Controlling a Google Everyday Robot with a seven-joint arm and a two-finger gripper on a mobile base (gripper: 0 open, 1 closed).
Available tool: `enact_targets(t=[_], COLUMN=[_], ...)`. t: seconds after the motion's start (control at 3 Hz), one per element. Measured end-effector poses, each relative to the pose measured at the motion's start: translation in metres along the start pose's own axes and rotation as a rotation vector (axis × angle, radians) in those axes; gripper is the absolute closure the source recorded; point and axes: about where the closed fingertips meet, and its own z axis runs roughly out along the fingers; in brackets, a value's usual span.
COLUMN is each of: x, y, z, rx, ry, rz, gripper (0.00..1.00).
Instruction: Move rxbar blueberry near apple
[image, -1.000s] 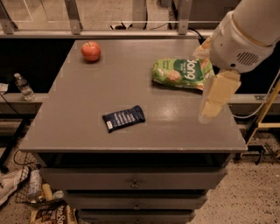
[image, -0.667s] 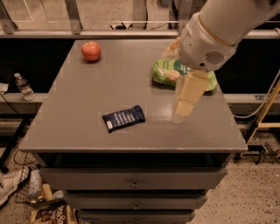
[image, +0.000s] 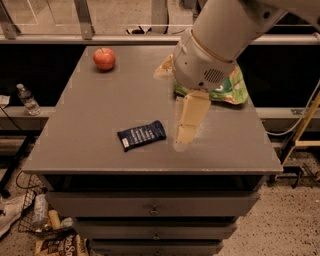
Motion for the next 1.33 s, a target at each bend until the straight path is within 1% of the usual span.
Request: enact_targets(t=[0.33, 0.67, 1.0, 1.33], x=[0.001, 0.001, -0.001, -0.003], y=[-0.007, -0.025, -0.042, -0.053], z=[0.015, 0.057, 0.097, 0.130], rx=[-0.052, -0.154, -0.212, -0.234], ry=[0.020, 0.022, 0.008, -0.007], rz=[0.001, -0.006, -0.011, -0.014], gripper=[0.00, 0.00, 0.00, 0.00])
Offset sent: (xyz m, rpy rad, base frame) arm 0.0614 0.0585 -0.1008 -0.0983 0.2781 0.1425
